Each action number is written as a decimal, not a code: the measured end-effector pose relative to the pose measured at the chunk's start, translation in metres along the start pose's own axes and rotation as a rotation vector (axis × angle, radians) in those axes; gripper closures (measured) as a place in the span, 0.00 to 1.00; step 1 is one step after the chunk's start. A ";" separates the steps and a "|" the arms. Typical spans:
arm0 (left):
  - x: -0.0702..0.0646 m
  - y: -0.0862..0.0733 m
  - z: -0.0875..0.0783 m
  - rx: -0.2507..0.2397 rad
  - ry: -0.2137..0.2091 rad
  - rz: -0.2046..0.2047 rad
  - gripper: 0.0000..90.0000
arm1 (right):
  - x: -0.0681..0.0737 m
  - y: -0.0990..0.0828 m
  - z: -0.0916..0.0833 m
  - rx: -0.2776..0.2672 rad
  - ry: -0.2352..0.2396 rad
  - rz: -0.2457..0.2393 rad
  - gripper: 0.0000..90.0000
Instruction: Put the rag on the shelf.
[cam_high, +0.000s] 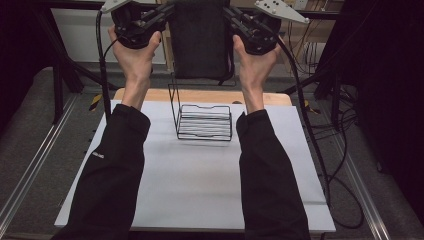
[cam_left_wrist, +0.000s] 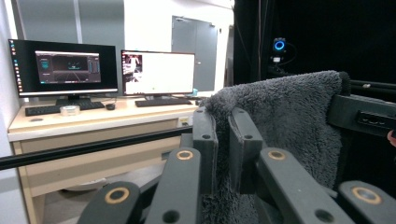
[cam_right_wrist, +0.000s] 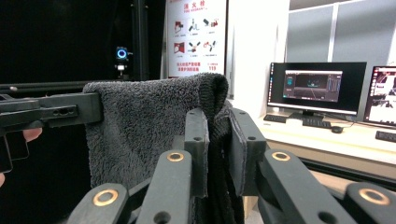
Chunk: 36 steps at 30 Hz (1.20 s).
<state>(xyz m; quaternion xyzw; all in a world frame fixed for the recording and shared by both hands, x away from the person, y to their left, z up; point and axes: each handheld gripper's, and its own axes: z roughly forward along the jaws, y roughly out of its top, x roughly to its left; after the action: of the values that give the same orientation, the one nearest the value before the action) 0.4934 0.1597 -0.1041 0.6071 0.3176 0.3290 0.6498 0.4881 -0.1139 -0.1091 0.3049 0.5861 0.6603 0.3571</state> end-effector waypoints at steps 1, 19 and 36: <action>0.001 -0.001 0.002 0.004 0.001 0.002 0.91 | -0.001 -0.001 0.001 0.006 0.000 -0.003 0.88; 0.017 -0.043 0.007 0.078 -0.033 0.013 0.91 | -0.009 -0.039 0.012 0.112 0.013 -0.022 0.88; 0.012 -0.078 -0.009 0.113 -0.088 0.038 0.91 | -0.008 -0.075 -0.009 0.157 0.043 -0.027 0.88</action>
<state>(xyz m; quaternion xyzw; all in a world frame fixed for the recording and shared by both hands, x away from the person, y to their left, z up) 0.4959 0.1710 -0.1823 0.6626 0.2952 0.2959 0.6215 0.4940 -0.1209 -0.1843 0.3100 0.6477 0.6137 0.3282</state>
